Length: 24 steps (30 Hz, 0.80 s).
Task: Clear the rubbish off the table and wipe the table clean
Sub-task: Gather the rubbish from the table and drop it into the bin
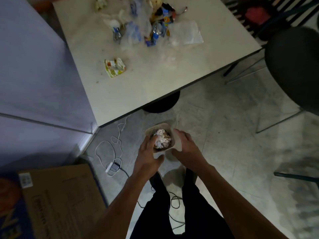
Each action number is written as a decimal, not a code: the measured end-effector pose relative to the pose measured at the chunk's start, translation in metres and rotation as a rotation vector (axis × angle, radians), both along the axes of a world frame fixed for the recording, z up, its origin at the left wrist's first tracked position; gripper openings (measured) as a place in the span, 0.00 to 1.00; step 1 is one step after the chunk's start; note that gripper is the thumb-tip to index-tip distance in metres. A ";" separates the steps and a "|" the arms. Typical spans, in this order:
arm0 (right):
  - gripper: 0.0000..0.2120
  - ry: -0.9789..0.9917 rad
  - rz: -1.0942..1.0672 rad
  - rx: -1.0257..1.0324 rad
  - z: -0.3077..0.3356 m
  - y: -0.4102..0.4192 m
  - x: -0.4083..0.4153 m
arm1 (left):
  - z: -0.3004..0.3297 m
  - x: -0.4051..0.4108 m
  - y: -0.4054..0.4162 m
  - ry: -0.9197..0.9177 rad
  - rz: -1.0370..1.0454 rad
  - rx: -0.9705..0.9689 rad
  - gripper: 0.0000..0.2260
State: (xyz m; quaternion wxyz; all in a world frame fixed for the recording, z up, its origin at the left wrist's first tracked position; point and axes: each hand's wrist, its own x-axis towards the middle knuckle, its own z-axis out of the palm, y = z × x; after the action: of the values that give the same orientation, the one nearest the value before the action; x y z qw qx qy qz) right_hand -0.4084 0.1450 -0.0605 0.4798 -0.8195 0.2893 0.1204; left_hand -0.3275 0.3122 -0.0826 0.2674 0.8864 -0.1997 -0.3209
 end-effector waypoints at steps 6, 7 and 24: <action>0.33 -0.097 0.006 -0.053 0.058 -0.005 -0.001 | 0.055 0.008 0.008 -0.065 0.021 -0.106 0.35; 0.33 -0.092 -0.014 -0.053 0.065 -0.008 0.000 | 0.061 0.012 0.009 -0.061 0.023 -0.100 0.35; 0.35 -0.246 -0.101 -0.181 0.118 -0.063 0.017 | 0.125 0.042 -0.013 -0.243 0.100 -0.196 0.33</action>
State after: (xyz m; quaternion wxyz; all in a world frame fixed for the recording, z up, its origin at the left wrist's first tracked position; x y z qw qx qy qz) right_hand -0.3915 0.0823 0.0571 0.4410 -0.8525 0.2789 -0.0317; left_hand -0.2851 0.2989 0.0422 0.3419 0.8972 -0.2166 -0.1767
